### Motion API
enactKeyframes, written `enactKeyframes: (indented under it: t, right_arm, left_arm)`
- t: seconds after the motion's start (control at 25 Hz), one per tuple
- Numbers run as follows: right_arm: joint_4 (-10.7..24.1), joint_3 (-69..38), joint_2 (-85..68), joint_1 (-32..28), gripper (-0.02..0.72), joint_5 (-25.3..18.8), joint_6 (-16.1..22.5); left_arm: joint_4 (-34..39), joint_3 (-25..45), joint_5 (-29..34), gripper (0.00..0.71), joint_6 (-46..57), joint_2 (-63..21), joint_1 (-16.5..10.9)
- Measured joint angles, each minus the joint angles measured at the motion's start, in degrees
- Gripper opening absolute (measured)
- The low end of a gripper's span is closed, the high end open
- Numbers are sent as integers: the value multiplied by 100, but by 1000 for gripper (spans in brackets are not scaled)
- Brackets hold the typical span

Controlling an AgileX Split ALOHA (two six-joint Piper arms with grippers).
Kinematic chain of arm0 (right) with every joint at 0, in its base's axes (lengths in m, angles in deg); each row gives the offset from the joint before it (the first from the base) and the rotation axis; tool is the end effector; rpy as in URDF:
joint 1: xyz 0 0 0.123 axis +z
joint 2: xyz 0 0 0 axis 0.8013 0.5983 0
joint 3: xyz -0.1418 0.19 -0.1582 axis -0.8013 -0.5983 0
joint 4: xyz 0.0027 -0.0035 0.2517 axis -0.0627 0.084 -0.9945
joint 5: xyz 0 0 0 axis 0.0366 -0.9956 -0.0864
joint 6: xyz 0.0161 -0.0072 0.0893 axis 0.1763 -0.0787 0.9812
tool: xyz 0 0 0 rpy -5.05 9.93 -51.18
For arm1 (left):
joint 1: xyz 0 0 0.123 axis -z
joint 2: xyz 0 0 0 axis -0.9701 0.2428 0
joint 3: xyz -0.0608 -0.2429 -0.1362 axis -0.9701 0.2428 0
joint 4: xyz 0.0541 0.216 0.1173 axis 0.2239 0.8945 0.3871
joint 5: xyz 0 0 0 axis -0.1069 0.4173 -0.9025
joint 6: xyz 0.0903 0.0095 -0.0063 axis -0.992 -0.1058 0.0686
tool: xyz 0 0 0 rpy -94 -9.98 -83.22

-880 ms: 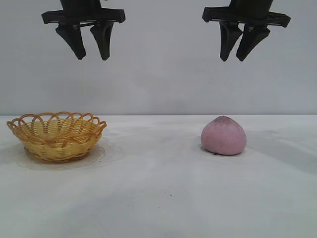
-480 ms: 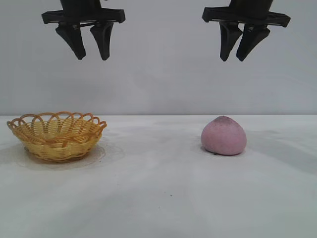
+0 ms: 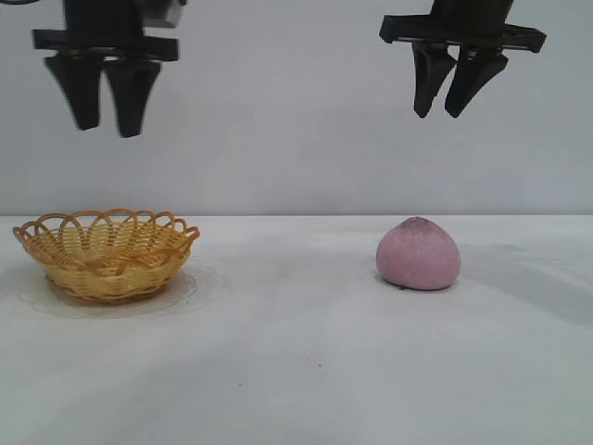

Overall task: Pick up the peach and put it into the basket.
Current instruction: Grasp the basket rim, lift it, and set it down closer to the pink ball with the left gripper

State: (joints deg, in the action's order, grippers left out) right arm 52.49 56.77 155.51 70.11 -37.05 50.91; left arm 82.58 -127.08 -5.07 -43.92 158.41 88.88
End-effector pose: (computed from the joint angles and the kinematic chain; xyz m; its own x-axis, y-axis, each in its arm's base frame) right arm 0.4258 0.1326 0.2452 -0.8135 -0.2499 -0.5252 -0.3106 0.9501 0.0292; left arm 0.4448 -0.0955 0.2379 -0.8954 0.3892 -0.2162 0.3737 0.9210 0.1101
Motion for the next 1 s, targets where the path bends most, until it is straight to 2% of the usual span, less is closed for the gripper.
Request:
enactKeyframes:
  t: [0.12,0.2,0.52,0.56,0.64,0.72,0.92,0.96,1.0]
  right_arm:
    - [-12,0,0,0,266,-9,0]
    - [-21,0,0,0,266,-9,0]
    - [-21,0,0,0,266,-37,-11]
    - [-21,0,0,0,266,-41,-22]
    - [-21,0,0,0,266,-41,-36]
    - [-24,0,0,0,266,-41,-85]
    - [-24,0,0,0,266,-41,-107]
    - [-24,0,0,0,266,-41,-107]
    - [-24,0,0,0,266,-52,-107]
  left_arm:
    - [-172,281,4,377,-195,100,-261]
    - [-211,450,-100,377,-264,218,-340]
    - [-653,500,-428,377,-539,827,-352]
    - [-704,500,-440,330,-548,905,-352]
    - [-902,500,-455,152,-720,954,-361]
    - [-1125,490,-441,76,-839,914,-364]
    - [-1379,490,-312,75,-788,876,-408]
    - [-1462,490,-260,34,-745,864,-437]
    - [-1576,516,-260,49,-696,807,-469]
